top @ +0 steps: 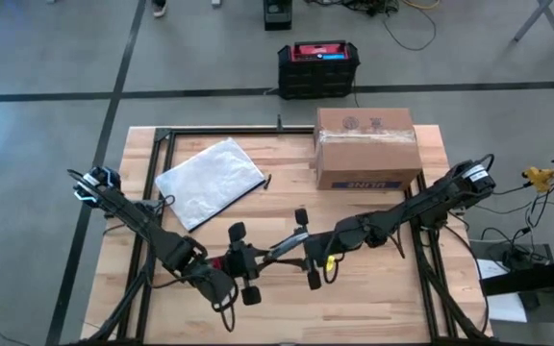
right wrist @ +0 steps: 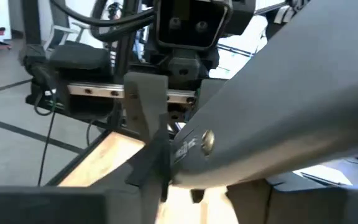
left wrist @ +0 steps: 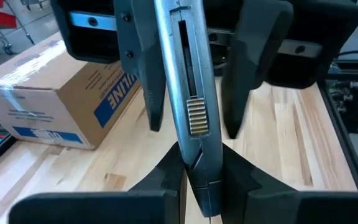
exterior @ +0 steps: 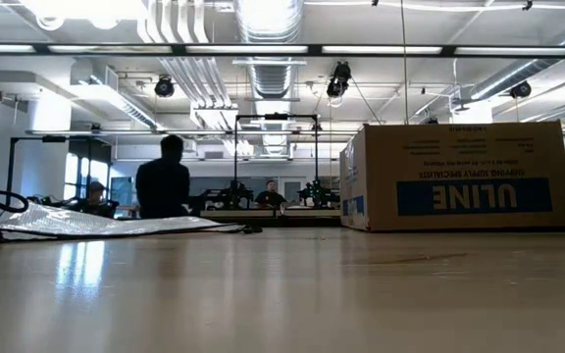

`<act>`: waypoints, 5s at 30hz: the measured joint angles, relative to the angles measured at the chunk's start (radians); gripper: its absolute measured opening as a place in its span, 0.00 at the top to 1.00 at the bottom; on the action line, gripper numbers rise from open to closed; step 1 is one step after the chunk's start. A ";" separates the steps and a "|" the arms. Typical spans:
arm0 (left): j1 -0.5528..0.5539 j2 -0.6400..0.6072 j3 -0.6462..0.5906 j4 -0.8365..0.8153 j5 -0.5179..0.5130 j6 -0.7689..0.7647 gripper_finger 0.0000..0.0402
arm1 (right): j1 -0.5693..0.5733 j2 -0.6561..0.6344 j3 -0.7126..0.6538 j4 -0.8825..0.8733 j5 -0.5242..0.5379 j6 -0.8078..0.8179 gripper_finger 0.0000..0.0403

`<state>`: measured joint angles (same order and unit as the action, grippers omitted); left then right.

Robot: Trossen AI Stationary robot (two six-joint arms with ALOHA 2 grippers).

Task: Unpack boxes
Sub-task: Open the cardboard box using knife

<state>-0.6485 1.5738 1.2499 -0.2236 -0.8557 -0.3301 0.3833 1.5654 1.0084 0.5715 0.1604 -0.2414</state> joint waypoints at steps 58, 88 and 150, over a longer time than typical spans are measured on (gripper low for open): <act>0.012 0.026 -0.022 0.280 0.048 0.143 0.92 | 0.008 0.002 -0.003 0.092 -0.088 0.119 0.84; 0.012 0.054 -0.029 0.229 0.003 0.079 0.65 | 0.079 -0.159 -0.003 -0.521 0.040 0.198 0.87; 0.685 0.345 0.483 -0.487 0.976 0.600 0.80 | -0.354 -0.603 -0.003 -1.211 0.331 0.473 0.87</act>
<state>0.0365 1.9184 1.7327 -0.7109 0.1200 0.2700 0.0289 0.9623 1.0058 -0.6394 0.4918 0.2314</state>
